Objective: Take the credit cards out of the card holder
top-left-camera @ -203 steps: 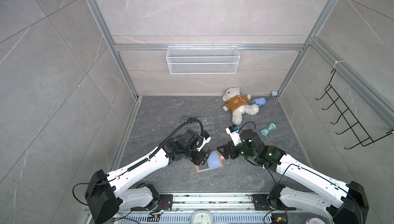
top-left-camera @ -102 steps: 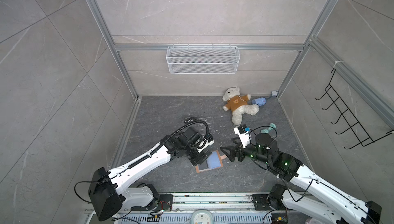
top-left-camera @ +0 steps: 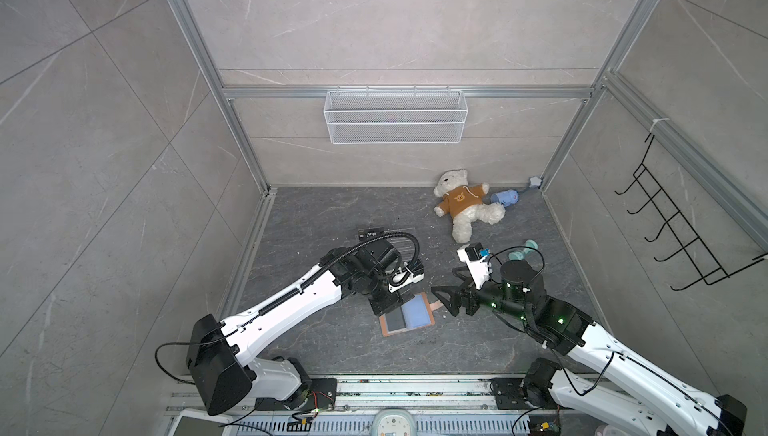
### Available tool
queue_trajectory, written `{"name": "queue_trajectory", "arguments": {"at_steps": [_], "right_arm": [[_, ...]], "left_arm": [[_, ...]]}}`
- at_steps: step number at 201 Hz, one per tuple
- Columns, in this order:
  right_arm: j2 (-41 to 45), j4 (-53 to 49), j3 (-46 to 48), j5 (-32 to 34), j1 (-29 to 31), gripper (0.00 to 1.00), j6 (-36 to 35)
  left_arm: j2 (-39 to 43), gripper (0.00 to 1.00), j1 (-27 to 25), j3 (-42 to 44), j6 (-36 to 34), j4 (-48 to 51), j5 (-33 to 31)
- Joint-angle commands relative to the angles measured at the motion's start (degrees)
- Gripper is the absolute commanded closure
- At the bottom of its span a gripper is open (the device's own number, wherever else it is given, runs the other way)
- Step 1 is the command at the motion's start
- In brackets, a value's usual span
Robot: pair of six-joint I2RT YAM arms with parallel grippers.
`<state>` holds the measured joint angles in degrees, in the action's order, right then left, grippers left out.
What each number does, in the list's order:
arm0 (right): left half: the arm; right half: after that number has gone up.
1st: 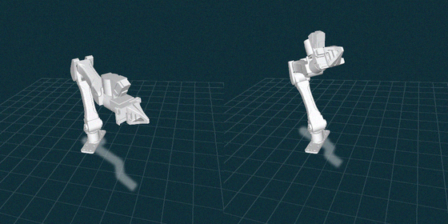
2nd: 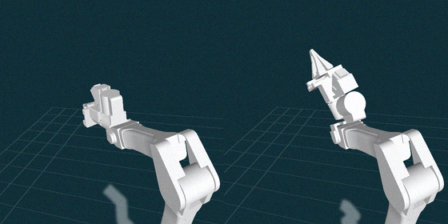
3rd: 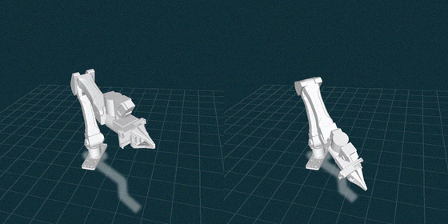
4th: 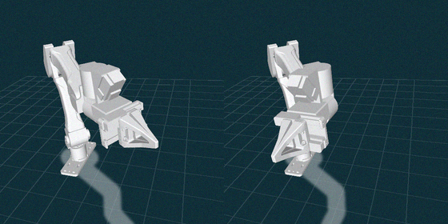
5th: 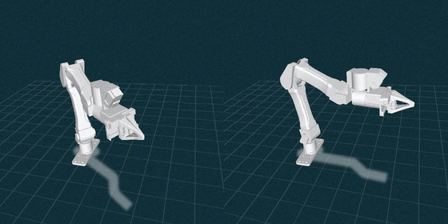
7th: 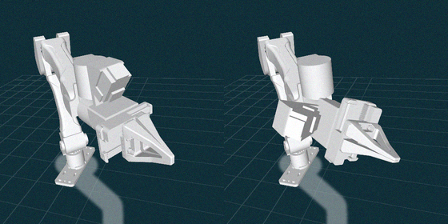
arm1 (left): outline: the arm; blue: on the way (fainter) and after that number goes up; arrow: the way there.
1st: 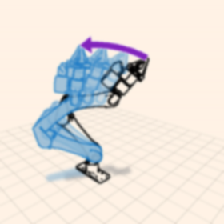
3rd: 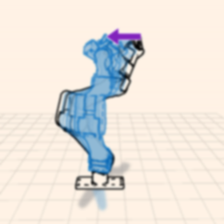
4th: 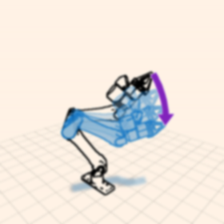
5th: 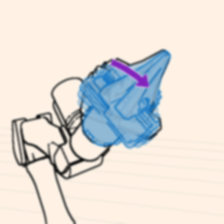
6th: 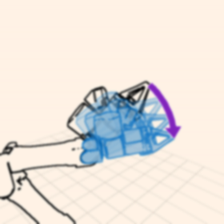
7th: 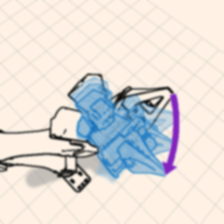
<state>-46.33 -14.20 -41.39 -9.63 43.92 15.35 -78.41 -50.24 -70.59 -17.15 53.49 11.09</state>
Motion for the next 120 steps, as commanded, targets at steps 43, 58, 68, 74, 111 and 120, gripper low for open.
{"name": "queue_trajectory", "arguments": {"at_steps": [43, 58, 68, 74, 111, 120], "right_arm": [[0.71, -1.45, -0.05, 0.31, 0.29, 0.02, -0.68], [0.86, -1.28, -0.02, 0.59, 0.28, 0.02, -0.65], [1.04, -1.19, -0.09, 0.86, 0.31, 0.01, -0.57], [1.14, -1.10, -0.10, 0.92, 0.31, 0.01, -0.58], [1.64, -0.57, -0.35, 1.80, 0.30, 0.00, -0.59], [1.68, -0.61, -0.49, 2.11, 0.29, 0.00, -0.59]], "left_arm": [[-3.18, 1.00, -0.13, -4.88, -6.20, 4.65, -3.97], [-3.82, 1.00, -0.16, -5.72, -7.27, 4.95, -5.49], [-4.43, 1.00, -0.19, -6.49, -7.89, 5.41, -6.34], [-4.91, 1.00, -0.13, -7.06, -8.40, 5.76, -6.81], [-7.81, 1.00, 0.01, -11.24, -12.95, 7.69, -11.59], [-8.61, 1.00, 0.05, -12.41, -14.28, 8.07, -12.56]]}}
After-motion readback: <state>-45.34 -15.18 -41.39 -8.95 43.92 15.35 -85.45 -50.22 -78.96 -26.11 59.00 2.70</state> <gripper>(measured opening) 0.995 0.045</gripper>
